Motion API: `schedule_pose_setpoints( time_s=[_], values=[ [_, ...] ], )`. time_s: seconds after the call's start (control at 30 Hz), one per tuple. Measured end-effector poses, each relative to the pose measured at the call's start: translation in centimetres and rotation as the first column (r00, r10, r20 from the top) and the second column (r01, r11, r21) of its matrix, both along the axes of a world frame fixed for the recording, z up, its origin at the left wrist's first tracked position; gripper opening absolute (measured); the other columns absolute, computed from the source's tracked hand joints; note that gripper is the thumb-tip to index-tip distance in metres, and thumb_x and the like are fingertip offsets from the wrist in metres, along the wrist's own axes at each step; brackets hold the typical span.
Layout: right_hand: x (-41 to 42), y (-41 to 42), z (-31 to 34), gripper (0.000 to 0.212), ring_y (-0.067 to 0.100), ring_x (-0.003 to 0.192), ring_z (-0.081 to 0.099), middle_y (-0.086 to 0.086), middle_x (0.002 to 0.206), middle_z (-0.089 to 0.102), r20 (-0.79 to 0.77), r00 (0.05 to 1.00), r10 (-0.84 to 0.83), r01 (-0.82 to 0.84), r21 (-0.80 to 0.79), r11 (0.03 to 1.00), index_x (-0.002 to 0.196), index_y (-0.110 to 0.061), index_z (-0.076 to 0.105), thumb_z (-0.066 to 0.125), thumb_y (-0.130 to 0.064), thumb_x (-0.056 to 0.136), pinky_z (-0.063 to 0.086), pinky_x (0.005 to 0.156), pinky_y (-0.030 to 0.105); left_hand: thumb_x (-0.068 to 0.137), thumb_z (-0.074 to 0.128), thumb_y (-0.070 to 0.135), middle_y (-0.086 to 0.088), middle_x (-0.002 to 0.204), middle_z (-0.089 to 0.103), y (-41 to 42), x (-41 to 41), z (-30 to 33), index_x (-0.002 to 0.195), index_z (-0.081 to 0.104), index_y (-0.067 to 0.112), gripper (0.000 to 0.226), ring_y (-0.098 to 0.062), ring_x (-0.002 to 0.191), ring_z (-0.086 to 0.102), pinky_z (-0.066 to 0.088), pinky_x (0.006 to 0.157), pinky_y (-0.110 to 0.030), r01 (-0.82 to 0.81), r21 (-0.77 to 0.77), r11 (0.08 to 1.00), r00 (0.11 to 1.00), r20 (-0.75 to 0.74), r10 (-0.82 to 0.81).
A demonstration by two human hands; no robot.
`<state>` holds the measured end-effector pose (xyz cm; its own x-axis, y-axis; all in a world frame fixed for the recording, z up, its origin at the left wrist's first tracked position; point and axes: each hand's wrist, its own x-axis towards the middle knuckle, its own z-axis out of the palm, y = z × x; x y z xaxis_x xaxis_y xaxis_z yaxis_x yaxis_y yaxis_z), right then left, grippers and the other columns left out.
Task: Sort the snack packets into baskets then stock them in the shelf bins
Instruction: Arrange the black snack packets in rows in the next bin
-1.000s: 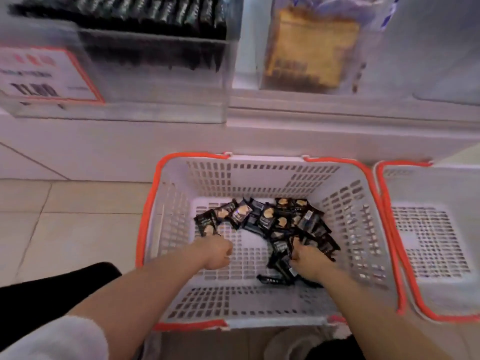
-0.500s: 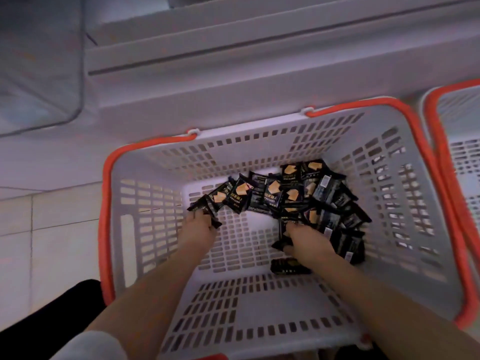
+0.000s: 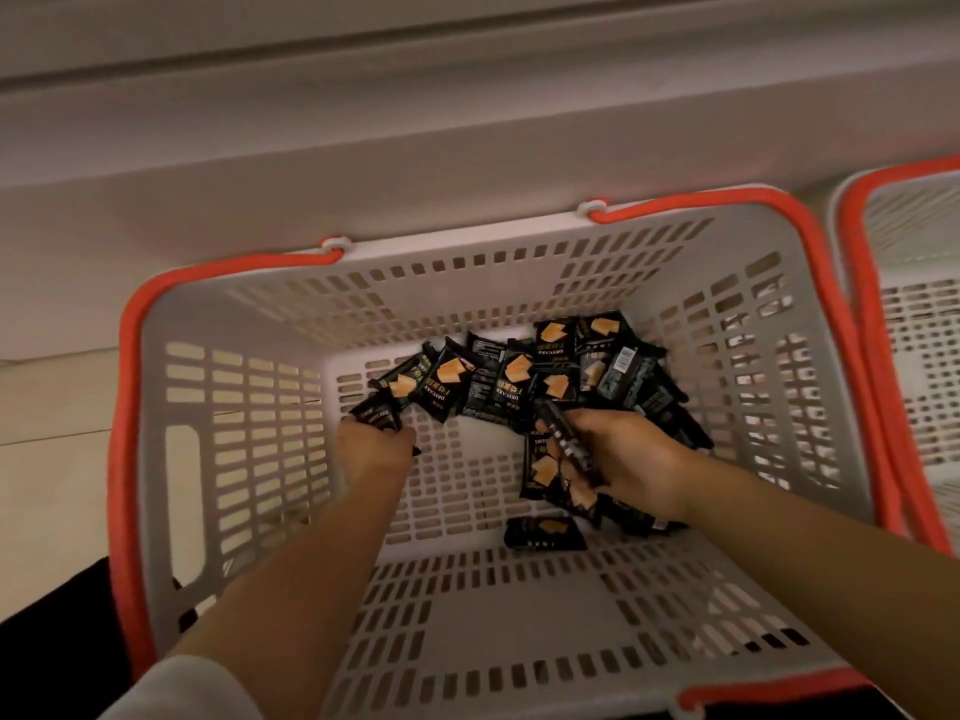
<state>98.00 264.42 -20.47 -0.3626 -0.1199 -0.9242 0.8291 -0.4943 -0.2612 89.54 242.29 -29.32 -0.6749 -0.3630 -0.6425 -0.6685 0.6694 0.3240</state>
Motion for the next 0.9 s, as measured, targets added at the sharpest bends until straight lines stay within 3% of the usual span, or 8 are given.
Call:
schedule_pose_setpoints(
  time_s=[0.07,0.17,0.23,0.4,0.5,0.67,0.8,0.9],
  values=[
    [0.2,0.6,0.5,0.054,0.014,0.045,0.044,0.004,0.066,0.054,0.010,0.998,-0.061,0.062,-0.145,0.987,0.106,0.000,0.060,0.034,-0.047,0.097,0.034,0.043,0.023,0.078,0.067,0.008,-0.013,0.075,0.061,0.2,1.2,1.1,0.098,0.059,-0.004,0.024,-0.018,0.052,0.056,0.043,0.037,-0.022,0.148,0.129,0.981,0.988,-0.067,-0.140],
    [0.5,1.1,1.0,0.067,0.012,0.046,0.040,0.004,0.068,0.053,-0.006,0.981,-0.193,0.181,-0.312,0.933,0.101,0.001,0.064,0.040,-0.060,0.086,0.033,0.044,0.022,0.081,0.065,0.009,-0.013,0.086,0.057,0.7,3.0,2.8,0.116,0.049,0.005,0.039,-0.023,0.071,0.058,0.048,0.056,-0.034,0.385,0.282,0.879,0.920,-0.198,-0.339],
    [0.8,1.2,1.2,0.064,0.013,0.049,0.043,0.005,0.069,0.055,-0.027,0.970,-0.242,0.215,-0.371,0.903,0.104,0.003,0.064,0.050,-0.054,0.080,0.037,0.048,0.022,0.082,0.067,0.015,0.006,0.094,0.058,1.4,3.6,4.3,0.128,0.039,0.012,0.054,-0.006,0.080,0.059,0.047,0.062,-0.020,0.454,0.329,0.828,0.887,-0.252,-0.387],
    [1.3,0.3,0.5,0.050,0.019,0.068,0.062,0.009,0.082,0.068,-0.030,0.975,-0.218,0.205,-0.237,0.950,0.108,-0.005,0.065,0.051,-0.047,0.085,0.050,0.065,0.030,0.082,0.067,0.023,0.025,0.103,0.053,3.9,4.1,7.0,0.128,0.038,0.022,0.055,0.014,0.085,0.056,0.047,0.065,-0.006,0.524,0.492,0.695,0.851,-0.329,-0.408],
    [1.8,-0.5,-0.3,0.036,0.019,0.069,0.070,0.009,0.085,0.073,0.094,0.974,-0.204,0.218,-0.171,0.961,0.101,-0.012,0.066,0.049,-0.043,0.092,0.053,0.057,0.029,0.083,0.065,0.022,0.014,0.112,0.057,4.1,4.2,8.2,0.132,0.040,0.023,0.055,0.002,0.096,0.059,0.052,0.078,-0.020,0.615,0.486,0.621,0.788,-0.366,-0.495],
    [2.5,-2.3,-1.3,0.036,0.018,0.077,0.067,0.005,0.085,0.071,0.168,0.984,0.060,-0.029,-0.180,0.983,0.100,-0.015,0.066,0.049,-0.047,0.092,0.055,0.063,0.030,0.079,0.065,0.023,-0.004,0.131,0.051,3.0,4.1,8.4,0.134,0.047,0.011,0.059,-0.019,0.120,0.049,0.041,0.099,-0.031,0.991,0.068,0.115,0.134,-0.549,-0.825],
    [2.5,-2.8,-2.0,0.039,0.022,0.087,0.065,0.006,0.090,0.072,0.191,0.982,0.001,0.031,-0.162,0.986,0.102,-0.018,0.065,0.049,-0.052,0.090,0.052,0.072,0.034,0.073,0.075,0.028,-0.010,0.134,0.053,2.8,3.3,7.7,0.125,0.056,0.008,0.060,-0.028,0.124,0.051,0.043,0.101,-0.046,0.985,-0.130,-0.113,-0.166,-0.537,-0.827],
    [2.4,-2.8,-2.5,0.046,0.022,0.097,0.061,0.007,0.105,0.066,0.176,0.983,0.057,-0.030,-0.156,0.987,0.107,-0.019,0.060,0.037,-0.057,0.093,0.050,0.076,0.035,0.069,0.077,0.039,-0.009,0.129,0.058,2.5,3.0,6.6,0.122,0.059,0.009,0.063,-0.025,0.120,0.055,0.042,0.099,-0.043,0.939,-0.253,-0.231,-0.331,-0.489,-0.807]
  ],
)
